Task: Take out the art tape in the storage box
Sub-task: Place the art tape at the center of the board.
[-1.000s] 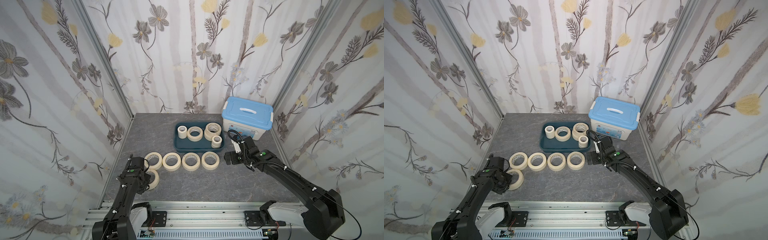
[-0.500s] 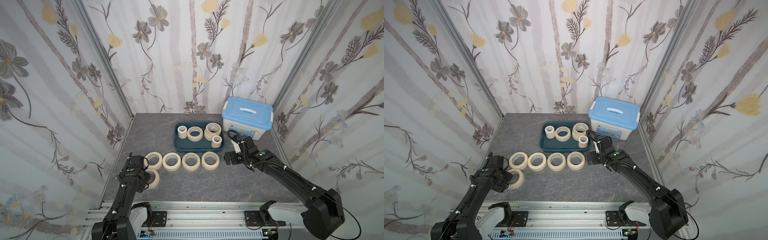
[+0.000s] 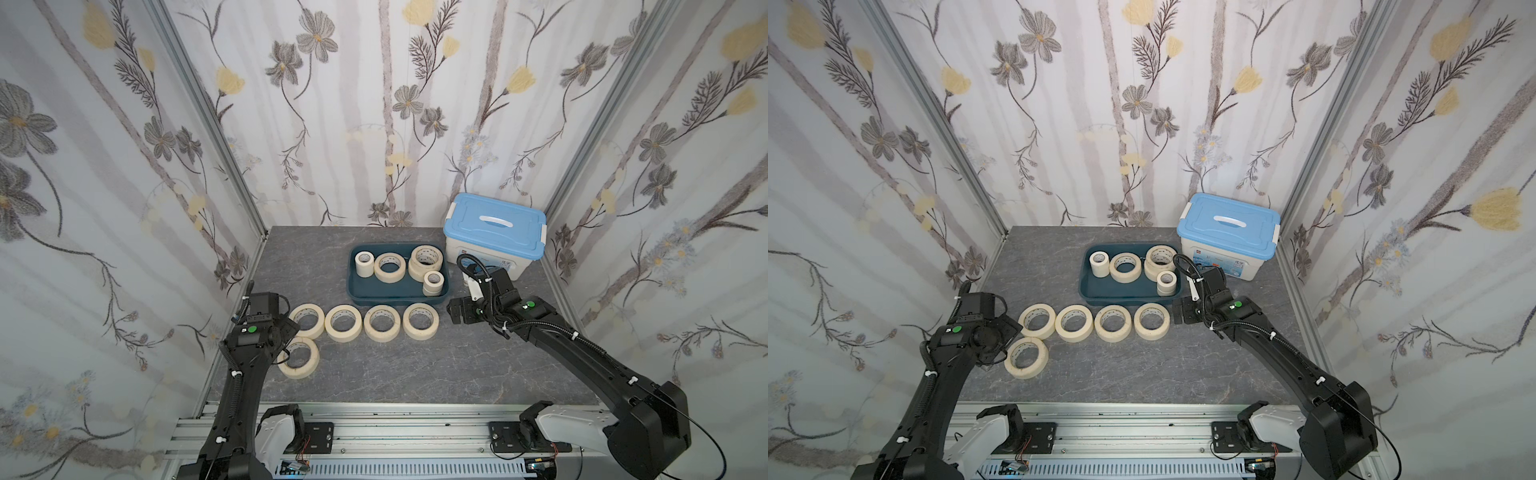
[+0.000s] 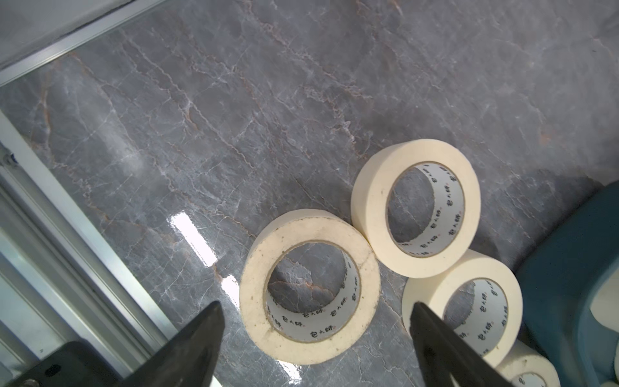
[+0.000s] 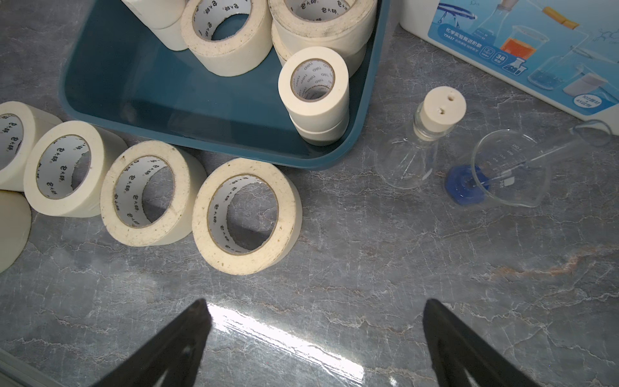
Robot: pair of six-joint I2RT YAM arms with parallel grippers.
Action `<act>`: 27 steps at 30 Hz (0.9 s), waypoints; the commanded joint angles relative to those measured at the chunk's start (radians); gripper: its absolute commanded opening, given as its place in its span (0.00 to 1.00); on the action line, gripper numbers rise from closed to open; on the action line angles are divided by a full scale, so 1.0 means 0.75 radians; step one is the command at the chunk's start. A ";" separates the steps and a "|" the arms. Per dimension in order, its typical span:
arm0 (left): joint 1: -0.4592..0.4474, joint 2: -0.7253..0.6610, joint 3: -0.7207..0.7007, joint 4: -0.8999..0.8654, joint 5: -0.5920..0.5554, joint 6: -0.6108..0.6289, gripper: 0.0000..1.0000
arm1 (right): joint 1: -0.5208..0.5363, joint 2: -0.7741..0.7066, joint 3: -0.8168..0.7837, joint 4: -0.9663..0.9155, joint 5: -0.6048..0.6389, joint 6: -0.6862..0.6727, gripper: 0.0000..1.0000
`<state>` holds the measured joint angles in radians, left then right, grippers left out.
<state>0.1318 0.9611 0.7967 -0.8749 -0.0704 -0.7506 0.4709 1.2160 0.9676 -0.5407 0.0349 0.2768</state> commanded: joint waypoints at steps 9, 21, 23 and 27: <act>-0.049 0.068 0.175 0.057 0.231 0.273 1.00 | 0.000 -0.024 0.004 0.005 -0.014 0.023 1.00; -0.280 0.290 0.403 0.145 0.228 0.236 1.00 | -0.001 -0.058 -0.016 0.005 -0.018 0.039 1.00; -0.327 0.341 0.447 0.153 0.209 0.232 1.00 | -0.001 -0.061 -0.018 0.005 -0.018 0.041 1.00; -0.404 0.457 0.525 0.162 0.172 0.207 1.00 | -0.001 -0.065 -0.020 0.006 -0.018 0.042 1.00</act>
<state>-0.1482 1.2671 1.1603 -0.7765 0.0921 -0.5751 0.4709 1.1725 0.9535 -0.5426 0.0261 0.2955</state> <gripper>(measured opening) 0.997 0.999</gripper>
